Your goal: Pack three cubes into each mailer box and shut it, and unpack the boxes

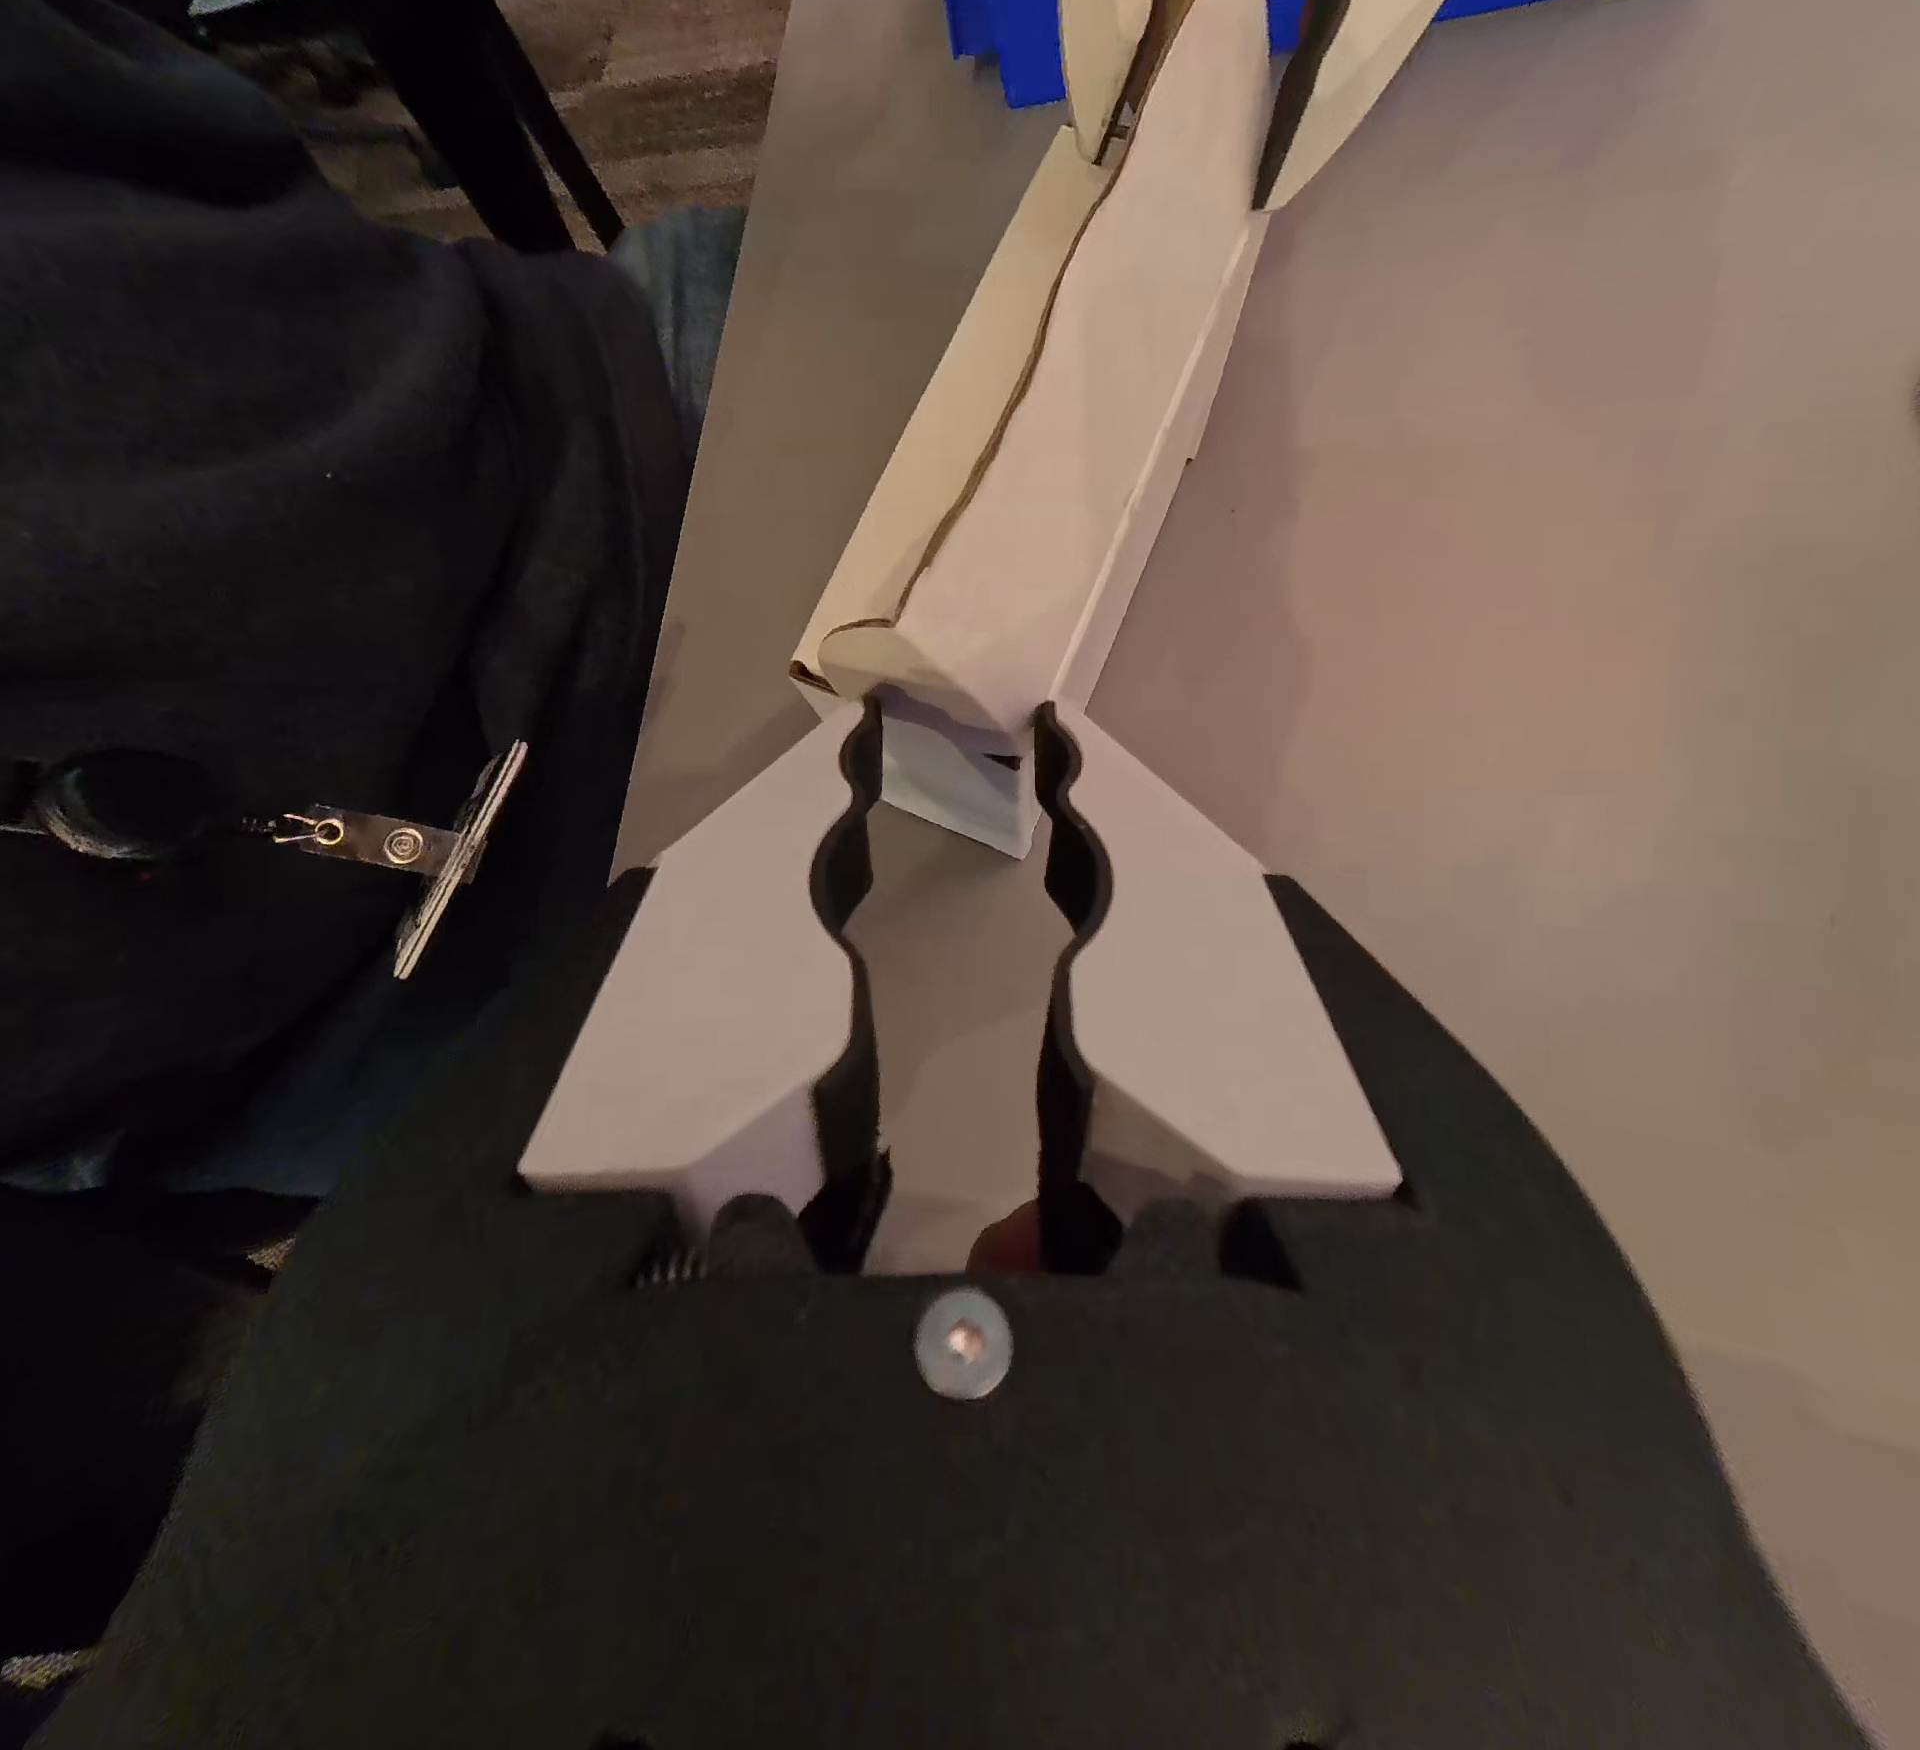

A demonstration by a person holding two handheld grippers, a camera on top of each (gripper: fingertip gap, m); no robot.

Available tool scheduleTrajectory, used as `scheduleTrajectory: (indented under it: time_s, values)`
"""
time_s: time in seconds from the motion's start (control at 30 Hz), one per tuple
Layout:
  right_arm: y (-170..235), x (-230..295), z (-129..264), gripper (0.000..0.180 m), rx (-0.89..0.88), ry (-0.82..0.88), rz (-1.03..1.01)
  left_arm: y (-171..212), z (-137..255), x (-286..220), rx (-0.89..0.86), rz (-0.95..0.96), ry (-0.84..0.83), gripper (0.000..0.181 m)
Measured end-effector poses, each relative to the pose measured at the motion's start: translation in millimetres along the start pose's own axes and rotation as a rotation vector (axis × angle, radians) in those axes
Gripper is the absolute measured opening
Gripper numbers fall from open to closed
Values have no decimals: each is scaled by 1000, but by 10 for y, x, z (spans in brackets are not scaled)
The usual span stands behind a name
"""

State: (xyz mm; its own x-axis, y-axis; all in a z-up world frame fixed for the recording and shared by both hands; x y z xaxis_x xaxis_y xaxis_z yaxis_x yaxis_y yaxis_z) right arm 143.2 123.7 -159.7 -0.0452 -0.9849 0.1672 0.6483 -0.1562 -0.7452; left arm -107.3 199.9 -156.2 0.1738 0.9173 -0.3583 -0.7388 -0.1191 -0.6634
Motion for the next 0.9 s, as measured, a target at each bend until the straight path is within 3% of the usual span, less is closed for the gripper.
scheduleTrajectory:
  time_s: [0.43,0.53,0.9]
  values:
    - [95,-84,27,26,-94,-53,-153,9,-20,-10,-27,41,13,36]
    - [124,-127,22,18,-133,-64,-213,1,-33,4,-37,75,56,36]
    - [94,-26,-2,22,-61,-5,-86,-15,-45,-112,-36,70,-11,37]
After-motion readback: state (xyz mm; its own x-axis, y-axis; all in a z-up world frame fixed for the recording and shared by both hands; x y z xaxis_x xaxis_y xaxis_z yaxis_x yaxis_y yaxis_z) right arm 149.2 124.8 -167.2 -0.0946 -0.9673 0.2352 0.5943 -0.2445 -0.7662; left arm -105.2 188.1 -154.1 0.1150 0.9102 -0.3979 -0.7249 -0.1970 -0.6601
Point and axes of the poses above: each gripper's, where its closed fingertips meet, z back along the fingers, y out of its underside, x = y × z across the jaws, the point moved 10 cm from there along z, back along the fingers, and after that the axes turned 1 degree about y, right-handed, at the moved point
